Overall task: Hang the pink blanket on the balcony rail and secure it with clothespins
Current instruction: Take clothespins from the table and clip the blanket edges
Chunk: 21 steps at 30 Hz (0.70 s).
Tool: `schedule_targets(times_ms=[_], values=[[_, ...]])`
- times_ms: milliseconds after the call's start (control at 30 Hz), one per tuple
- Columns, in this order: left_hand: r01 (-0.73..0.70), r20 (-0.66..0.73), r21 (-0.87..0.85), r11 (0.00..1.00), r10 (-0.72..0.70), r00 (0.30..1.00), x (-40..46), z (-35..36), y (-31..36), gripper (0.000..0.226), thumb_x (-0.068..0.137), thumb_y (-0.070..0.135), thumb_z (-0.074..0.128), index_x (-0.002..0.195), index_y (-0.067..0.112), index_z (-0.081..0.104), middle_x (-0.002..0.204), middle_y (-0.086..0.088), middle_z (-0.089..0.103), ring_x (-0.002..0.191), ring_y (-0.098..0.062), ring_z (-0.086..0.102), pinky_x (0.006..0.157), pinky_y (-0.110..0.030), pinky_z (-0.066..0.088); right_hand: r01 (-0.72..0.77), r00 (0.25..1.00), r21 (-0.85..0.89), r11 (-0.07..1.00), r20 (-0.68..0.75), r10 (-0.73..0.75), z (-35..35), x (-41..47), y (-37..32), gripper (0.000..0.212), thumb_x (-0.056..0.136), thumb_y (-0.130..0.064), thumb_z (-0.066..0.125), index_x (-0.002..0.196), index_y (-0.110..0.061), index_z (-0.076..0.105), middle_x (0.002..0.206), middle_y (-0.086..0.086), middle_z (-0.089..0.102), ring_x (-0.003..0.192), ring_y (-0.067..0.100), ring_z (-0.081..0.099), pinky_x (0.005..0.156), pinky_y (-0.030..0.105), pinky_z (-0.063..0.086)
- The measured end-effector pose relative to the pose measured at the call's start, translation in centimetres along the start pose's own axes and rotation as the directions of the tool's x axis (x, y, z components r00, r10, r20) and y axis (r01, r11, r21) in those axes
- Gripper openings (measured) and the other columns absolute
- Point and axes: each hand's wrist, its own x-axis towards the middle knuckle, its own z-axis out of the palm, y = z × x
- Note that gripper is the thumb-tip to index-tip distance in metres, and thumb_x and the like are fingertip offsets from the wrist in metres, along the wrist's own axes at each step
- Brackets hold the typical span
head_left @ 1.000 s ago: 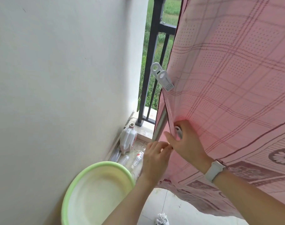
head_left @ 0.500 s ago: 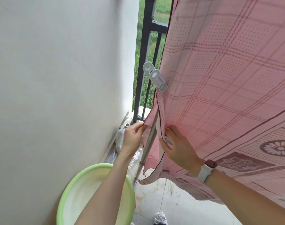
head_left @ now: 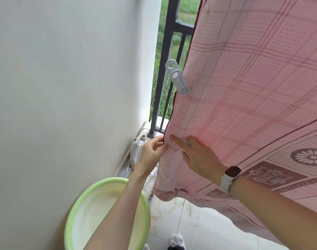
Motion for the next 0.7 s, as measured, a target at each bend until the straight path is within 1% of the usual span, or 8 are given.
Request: schedule_targets(times_ms=[133, 200, 233, 333, 433, 500, 567, 700], values=[[0.003, -0.219, 0.029, 1.0, 0.003, 0.976, 0.4, 0.6, -0.6, 0.008, 0.081, 0.008, 0.063, 0.082, 0.013, 0.069, 0.072, 0.001, 0.067, 0.064, 0.002, 0.06, 0.06, -0.011, 0.045, -0.012, 0.981, 0.285, 0.958, 0.19, -0.044, -1.6, 0.2, -0.3, 0.055, 0.095, -0.031, 0.037, 0.143, -0.027, 0.011, 0.109, 0.007, 0.047, 0.064, 0.006, 0.042, 0.058, 0.024, 0.036], [0.031, -0.256, -0.032, 0.999, -0.038, 0.966, 0.7, 0.4, -1.0, 0.012, 0.08, 0.007, 0.064, 0.076, 0.017, 0.069, 0.073, 0.0, 0.068, 0.067, -0.004, 0.061, 0.063, -0.016, 0.048, 0.01, 0.972, 0.387, 0.922, 0.213, -0.1, -2.9, 0.5, -0.7, 0.054, 0.095, -0.032, 0.037, 0.142, -0.021, 0.014, 0.119, 0.008, 0.05, 0.084, 0.009, 0.052, 0.068, 0.017, 0.031], [0.039, -0.256, -0.041, 0.998, -0.048, 0.966, 0.8, 0.2, -1.1, 0.012, 0.08, 0.006, 0.064, 0.076, 0.017, 0.069, 0.075, -0.003, 0.069, 0.071, -0.009, 0.062, 0.067, -0.02, 0.05, 0.051, 0.971, 0.397, 0.916, 0.195, -0.139, -3.7, 0.8, -0.9, 0.051, 0.094, -0.033, 0.038, 0.14, -0.018, 0.021, 0.116, 0.006, 0.053, 0.09, 0.01, 0.05, 0.069, 0.013, 0.029], [0.035, -0.248, -0.024, 0.999, -0.04, 0.968, 0.7, -0.2, -1.2, 0.011, 0.08, 0.007, 0.064, 0.076, 0.016, 0.068, 0.073, -0.002, 0.068, 0.073, -0.012, 0.06, 0.072, -0.029, 0.05, 0.194, 0.958, 0.337, 0.921, 0.139, -0.252, -6.3, 2.7, -2.2, 0.046, 0.09, -0.047, 0.034, 0.123, -0.016, 0.044, 0.092, -0.011, 0.047, 0.075, 0.001, 0.036, 0.065, 0.015, 0.031], [0.024, -0.242, 0.002, 1.0, -0.023, 0.97, 0.4, -0.3, -1.0, 0.013, 0.083, 0.004, 0.059, 0.076, 0.011, 0.066, 0.058, 0.012, 0.06, 0.055, 0.006, 0.052, 0.055, -0.011, 0.042, 0.135, 0.955, 0.375, 0.917, 0.197, -0.221, -8.2, 5.0, -3.6, 0.041, 0.088, -0.044, 0.047, 0.119, -0.018, 0.044, 0.081, -0.018, 0.043, 0.064, 0.001, 0.04, 0.06, 0.021, 0.034], [0.029, -0.253, 0.003, 1.0, -0.027, 0.967, 0.3, -0.3, -1.0, 0.01, 0.084, 0.005, 0.057, 0.082, 0.006, 0.067, 0.061, 0.01, 0.059, 0.052, 0.008, 0.049, 0.054, -0.01, 0.039, 0.12, 0.958, 0.432, 0.894, 0.184, -0.218, -9.1, 6.2, -4.3, 0.038, 0.086, -0.032, 0.058, 0.117, -0.013, 0.046, 0.083, -0.014, 0.042, 0.068, 0.002, 0.043, 0.065, 0.018, 0.036], [0.047, -0.268, -0.017, 0.999, -0.05, 0.962, 0.3, -0.4, -1.0, 0.01, 0.083, 0.005, 0.058, 0.088, 0.005, 0.068, 0.068, 0.006, 0.062, 0.057, 0.005, 0.052, 0.058, -0.013, 0.041, 0.187, 0.948, 0.41, 0.893, 0.165, -0.274, -9.6, 7.2, -4.5, 0.033, 0.085, -0.018, 0.061, 0.114, -0.007, 0.049, 0.096, -0.004, 0.046, 0.08, 0.009, 0.045, 0.075, 0.019, 0.039], [0.06, -0.285, -0.024, 0.998, -0.064, 0.956, 0.1, -0.5, -0.7, 0.017, 0.082, 0.003, 0.059, 0.077, 0.018, 0.067, 0.07, 0.005, 0.064, 0.06, 0.003, 0.054, 0.06, -0.013, 0.043, 0.219, 0.938, 0.25, 0.943, 0.213, -0.275, -9.6, 8.4, -4.4, 0.033, 0.081, -0.019, 0.066, 0.11, -0.009, 0.055, 0.107, 0.004, 0.058, 0.089, 0.02, 0.056, 0.08, 0.037, 0.047]])
